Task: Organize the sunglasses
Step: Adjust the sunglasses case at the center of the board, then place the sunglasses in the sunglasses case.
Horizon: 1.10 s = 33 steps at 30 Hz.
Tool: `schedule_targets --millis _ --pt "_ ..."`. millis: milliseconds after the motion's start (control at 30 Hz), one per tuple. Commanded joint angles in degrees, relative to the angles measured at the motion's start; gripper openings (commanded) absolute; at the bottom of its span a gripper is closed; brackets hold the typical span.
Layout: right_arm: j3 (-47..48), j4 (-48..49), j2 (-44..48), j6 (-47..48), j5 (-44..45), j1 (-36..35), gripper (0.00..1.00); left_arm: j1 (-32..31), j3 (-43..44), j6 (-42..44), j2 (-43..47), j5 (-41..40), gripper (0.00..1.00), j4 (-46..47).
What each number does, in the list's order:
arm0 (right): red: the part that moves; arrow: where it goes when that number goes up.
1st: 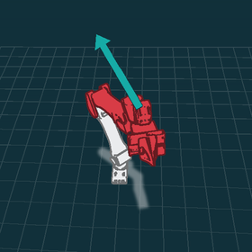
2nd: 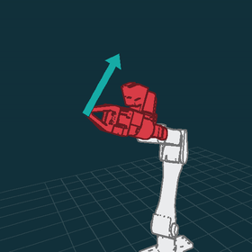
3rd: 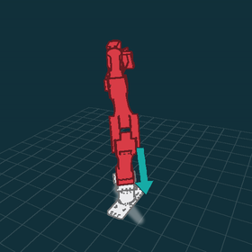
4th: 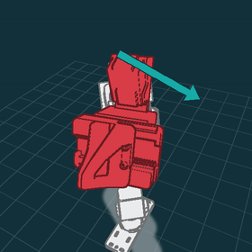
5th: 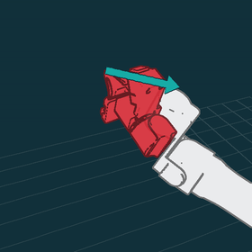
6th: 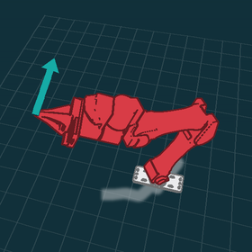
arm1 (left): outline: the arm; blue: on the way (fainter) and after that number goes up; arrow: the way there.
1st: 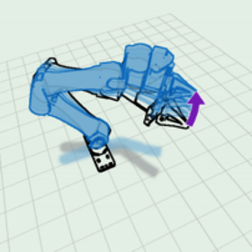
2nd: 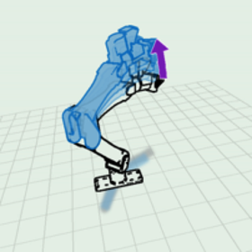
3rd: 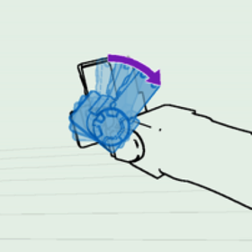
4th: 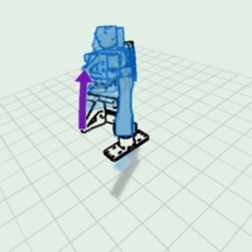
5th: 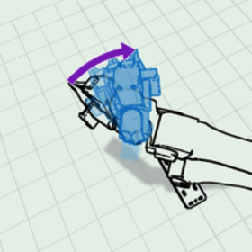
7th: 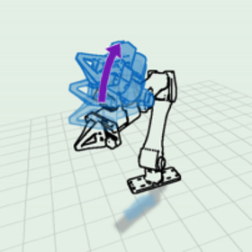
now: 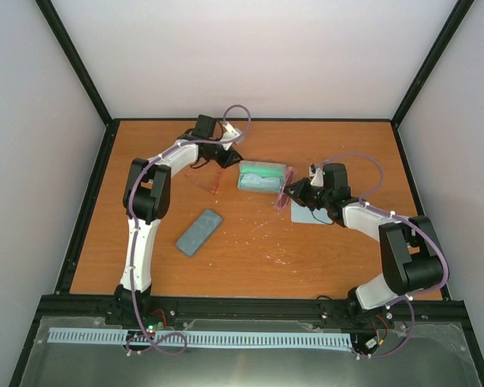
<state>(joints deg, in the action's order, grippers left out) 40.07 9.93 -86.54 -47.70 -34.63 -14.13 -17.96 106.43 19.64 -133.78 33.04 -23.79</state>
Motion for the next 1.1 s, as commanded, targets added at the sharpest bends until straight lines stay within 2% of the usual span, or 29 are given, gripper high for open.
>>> schedule_targets --millis 0,400,800,1067 --pt "-0.02 7.66 -1.79 -3.47 2.07 -0.27 0.03 -0.09 -3.23 -0.44 2.07 2.41 0.21 0.09" --pt "0.8 12.07 -6.76 -7.37 5.55 -2.06 0.03 -2.3 -10.24 -2.0 6.43 4.24 0.2 1.88" --pt "4.44 16.4 -13.94 -9.8 5.34 -3.97 0.03 -5.92 -16.2 -3.51 9.66 4.89 0.19 3.97" --pt "13.5 8.27 -19.5 -2.6 3.2 -3.93 0.03 -5.95 -17.42 -2.86 10.76 3.58 0.19 4.05"
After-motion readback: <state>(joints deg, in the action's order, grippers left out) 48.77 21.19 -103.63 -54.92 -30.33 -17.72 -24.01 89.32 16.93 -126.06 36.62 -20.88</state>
